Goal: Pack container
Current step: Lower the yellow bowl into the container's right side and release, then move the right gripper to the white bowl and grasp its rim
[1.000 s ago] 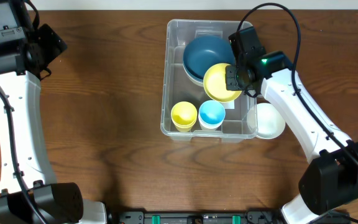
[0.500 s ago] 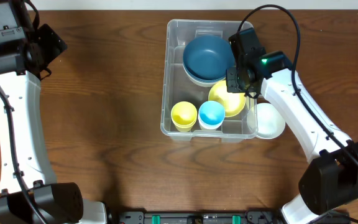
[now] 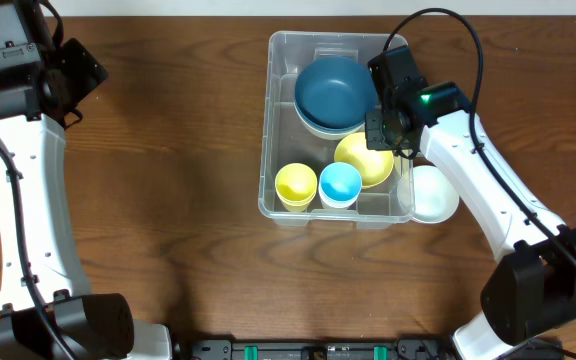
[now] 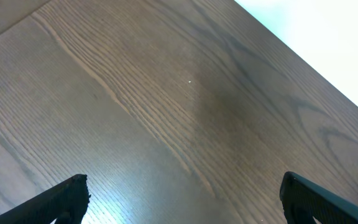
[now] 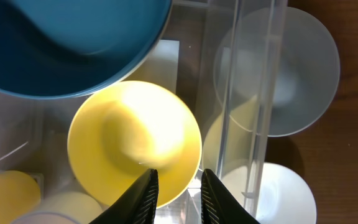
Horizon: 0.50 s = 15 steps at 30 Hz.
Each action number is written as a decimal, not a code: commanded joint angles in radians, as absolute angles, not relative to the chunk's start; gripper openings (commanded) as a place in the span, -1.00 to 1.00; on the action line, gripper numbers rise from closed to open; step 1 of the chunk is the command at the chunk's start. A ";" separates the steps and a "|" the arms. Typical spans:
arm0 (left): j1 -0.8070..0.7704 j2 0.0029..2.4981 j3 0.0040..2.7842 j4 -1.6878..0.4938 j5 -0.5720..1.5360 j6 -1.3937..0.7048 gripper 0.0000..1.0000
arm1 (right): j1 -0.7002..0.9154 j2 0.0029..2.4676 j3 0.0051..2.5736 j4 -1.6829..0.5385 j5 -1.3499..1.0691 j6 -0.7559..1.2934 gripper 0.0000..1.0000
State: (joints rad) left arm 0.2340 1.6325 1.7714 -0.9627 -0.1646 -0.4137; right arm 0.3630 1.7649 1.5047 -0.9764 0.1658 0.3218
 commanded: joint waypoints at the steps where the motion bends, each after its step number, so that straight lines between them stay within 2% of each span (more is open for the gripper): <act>1: 0.237 1.627 1.776 -0.964 -0.177 -0.400 0.96 | 0.342 1.706 1.526 -0.987 0.191 0.353 -0.48; 9: 0.237 1.627 1.776 -0.965 -0.177 -0.400 0.96 | 0.223 1.591 1.526 -1.135 0.191 0.386 -0.37; 11: 0.237 1.627 1.776 -0.965 -0.177 -0.400 0.96 | 0.188 1.588 1.525 -1.174 0.181 0.389 -0.23; 13: 0.237 1.627 1.776 -0.965 -0.177 -0.400 0.96 | 0.151 1.589 1.516 -1.198 0.161 0.389 0.01; 15: 0.237 1.627 1.776 -0.964 -0.177 -0.400 0.96 | 0.120 1.589 1.491 -1.202 0.149 0.387 0.05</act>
State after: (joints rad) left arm 0.2340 1.6325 1.7714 -0.9627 -0.1646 -0.4141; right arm 0.1581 1.5856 1.5089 -1.1969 0.1677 0.3763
